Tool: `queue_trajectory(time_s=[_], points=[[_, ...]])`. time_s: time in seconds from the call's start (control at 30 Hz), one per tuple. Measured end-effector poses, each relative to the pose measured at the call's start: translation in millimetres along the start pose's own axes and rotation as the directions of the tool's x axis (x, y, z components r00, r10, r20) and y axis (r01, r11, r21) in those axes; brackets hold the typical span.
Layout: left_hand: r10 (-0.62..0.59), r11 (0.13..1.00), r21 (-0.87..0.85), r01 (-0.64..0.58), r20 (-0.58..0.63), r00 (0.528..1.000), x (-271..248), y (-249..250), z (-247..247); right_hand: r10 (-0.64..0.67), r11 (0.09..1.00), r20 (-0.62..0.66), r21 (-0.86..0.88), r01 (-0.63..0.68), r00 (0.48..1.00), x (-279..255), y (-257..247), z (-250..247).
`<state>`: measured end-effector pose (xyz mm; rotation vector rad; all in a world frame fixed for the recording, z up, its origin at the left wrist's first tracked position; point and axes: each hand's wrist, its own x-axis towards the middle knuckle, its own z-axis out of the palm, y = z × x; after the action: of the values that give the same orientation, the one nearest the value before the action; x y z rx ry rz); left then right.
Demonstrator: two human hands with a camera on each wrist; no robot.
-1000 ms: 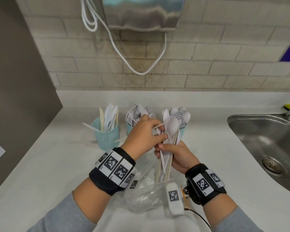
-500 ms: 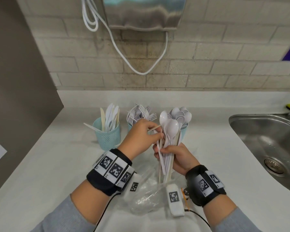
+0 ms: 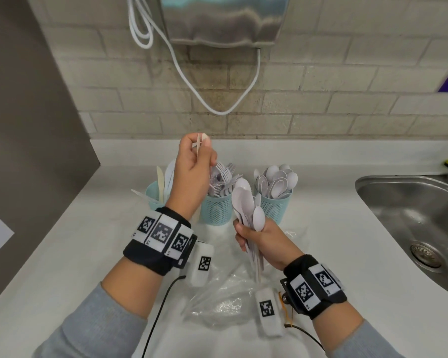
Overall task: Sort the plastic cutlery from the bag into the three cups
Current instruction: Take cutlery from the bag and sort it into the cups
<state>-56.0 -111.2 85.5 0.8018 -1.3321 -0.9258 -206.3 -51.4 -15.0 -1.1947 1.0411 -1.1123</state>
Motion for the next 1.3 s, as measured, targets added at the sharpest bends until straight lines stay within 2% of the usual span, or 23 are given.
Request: queue_trajectory(time_s=[0.07, 0.13, 0.23, 0.3, 0.43, 0.53, 0.73, 0.87, 0.97, 1.1, 1.2, 1.3], points=[[-0.059, 0.998, 0.027, 0.057, 0.106, 0.993, -0.9, -2.3, 0.1, -0.012, 0.997, -0.007, -0.081, 0.012, 1.000, -0.2, 0.6, 0.7], [-0.120, 0.979, 0.186, 0.078, 0.228, 0.966, -5.9, -4.7, 2.0, -0.031, 0.988, -0.022, -0.150, 0.027, 0.999, 0.3, -0.2, 2.3], [-0.118, 0.881, 0.462, -0.100, 0.420, 0.900, -13.2, -11.5, 2.6, -0.046, 0.982, -0.055, -0.186, 0.035, 0.997, 2.0, -0.9, 3.3], [-0.112, 0.845, 0.500, -0.191, 0.514, 0.850, -15.3, -10.9, 1.5, -0.056, 0.974, -0.064, -0.225, 0.040, 0.996, 1.9, -1.0, 3.2], [-0.111, 0.817, 0.502, -0.282, 0.617, 0.779, -14.0, -7.9, -3.3, -0.080, 0.977, -0.050, -0.203, 0.069, 0.995, 0.5, 1.5, 1.6], [-0.157, 0.785, 0.531, -0.319, 0.669, 0.727, -12.0, -6.1, -6.6, -0.095, 0.983, -0.002, -0.158, 0.094, 0.995, -1.5, 2.0, 0.8], [-0.270, 0.666, 0.626, -0.406, 0.710, 0.651, -11.4, -4.1, -4.8, -0.074, 0.993, 0.034, -0.085, 0.077, 0.997, -2.3, 3.8, 2.1], [-0.318, 0.636, 0.660, -0.401, 0.697, 0.642, -11.6, -4.4, -4.4, -0.056, 0.997, 0.061, -0.047, 0.058, 0.997, -2.8, 5.4, 1.0], [-0.348, 0.589, 0.711, -0.385, 0.653, 0.673, -14.7, -5.9, -0.7, -0.036, 0.999, 0.067, 0.002, 0.036, 0.997, -1.4, 8.3, 1.0], [-0.325, 0.535, 0.738, -0.411, 0.630, 0.705, -19.3, -6.0, 7.3, -0.025, 1.000, 0.060, 0.008, 0.024, 0.998, -0.3, 11.0, -1.2], [-0.329, 0.569, 0.736, -0.366, 0.612, 0.719, -21.6, -8.1, 6.9, -0.028, 0.999, 0.077, 0.020, 0.026, 0.997, -1.5, 10.2, -2.4], [-0.369, 0.628, 0.724, -0.285, 0.599, 0.710, -22.5, -11.4, 4.4, 0.003, 1.000, 0.102, 0.006, -0.004, 0.995, -1.9, 8.6, -4.3]])
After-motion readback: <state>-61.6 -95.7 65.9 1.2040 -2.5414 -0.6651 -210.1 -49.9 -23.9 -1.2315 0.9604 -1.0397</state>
